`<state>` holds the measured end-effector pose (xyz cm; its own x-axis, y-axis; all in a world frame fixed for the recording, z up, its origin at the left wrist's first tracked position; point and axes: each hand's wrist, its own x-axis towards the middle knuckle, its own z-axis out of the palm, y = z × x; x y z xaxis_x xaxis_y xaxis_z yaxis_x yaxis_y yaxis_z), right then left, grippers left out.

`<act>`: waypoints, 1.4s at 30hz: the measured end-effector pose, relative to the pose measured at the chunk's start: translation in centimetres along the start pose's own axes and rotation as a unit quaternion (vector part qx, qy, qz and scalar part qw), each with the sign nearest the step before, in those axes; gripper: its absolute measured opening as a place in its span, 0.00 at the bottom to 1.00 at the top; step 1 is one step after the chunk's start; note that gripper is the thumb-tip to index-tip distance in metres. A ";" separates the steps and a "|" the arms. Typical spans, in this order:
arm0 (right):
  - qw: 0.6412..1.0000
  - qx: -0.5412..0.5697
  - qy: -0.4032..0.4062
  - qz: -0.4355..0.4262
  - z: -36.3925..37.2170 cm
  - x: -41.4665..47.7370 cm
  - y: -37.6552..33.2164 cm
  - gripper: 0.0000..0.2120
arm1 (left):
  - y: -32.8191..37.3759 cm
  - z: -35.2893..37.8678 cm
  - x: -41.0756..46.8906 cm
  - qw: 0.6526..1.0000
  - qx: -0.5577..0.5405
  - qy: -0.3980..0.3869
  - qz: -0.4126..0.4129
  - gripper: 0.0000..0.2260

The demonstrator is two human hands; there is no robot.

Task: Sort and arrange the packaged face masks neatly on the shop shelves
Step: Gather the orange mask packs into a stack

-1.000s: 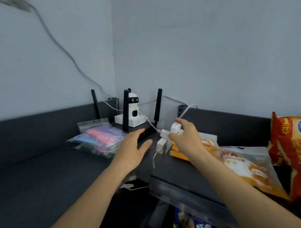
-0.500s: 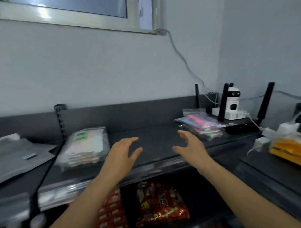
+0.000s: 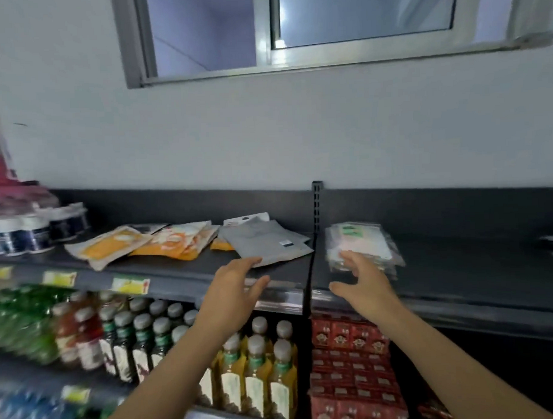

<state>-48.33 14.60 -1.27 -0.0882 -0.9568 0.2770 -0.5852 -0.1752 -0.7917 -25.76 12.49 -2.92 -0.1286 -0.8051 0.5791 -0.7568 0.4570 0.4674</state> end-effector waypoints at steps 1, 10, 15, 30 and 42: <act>1.000 -0.001 -0.004 -0.005 1.2 0.4 -0.7 0.30 | -1.2 -0.8 -0.2 1.000 0.006 0.005 -0.004 0.20; 0.999 -0.003 -0.042 -0.022 14.7 5.6 -7.9 0.32 | -15.1 -8.3 0.9 0.998 0.034 0.019 -0.039 0.21; 0.997 -0.014 -0.063 -0.043 22.4 8.4 -11.7 0.33 | -23.2 -11.8 3.4 0.997 0.063 0.022 -0.045 0.22; 0.918 -0.377 -0.075 -0.095 34.3 18.3 -16.0 0.44 | -37.5 -14.7 12.3 0.941 0.209 -0.182 -0.196 0.44; 0.934 -0.345 -0.039 -0.086 35.2 18.9 -16.7 0.18 | -39.2 -16.4 12.6 0.971 0.180 -0.101 -0.121 0.23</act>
<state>-11.84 -8.73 -1.98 0.0983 -0.9467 0.3068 -0.9677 -0.1629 -0.1926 12.77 -9.37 -2.94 -0.0141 -0.9468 0.3215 -0.9506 0.1124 0.2894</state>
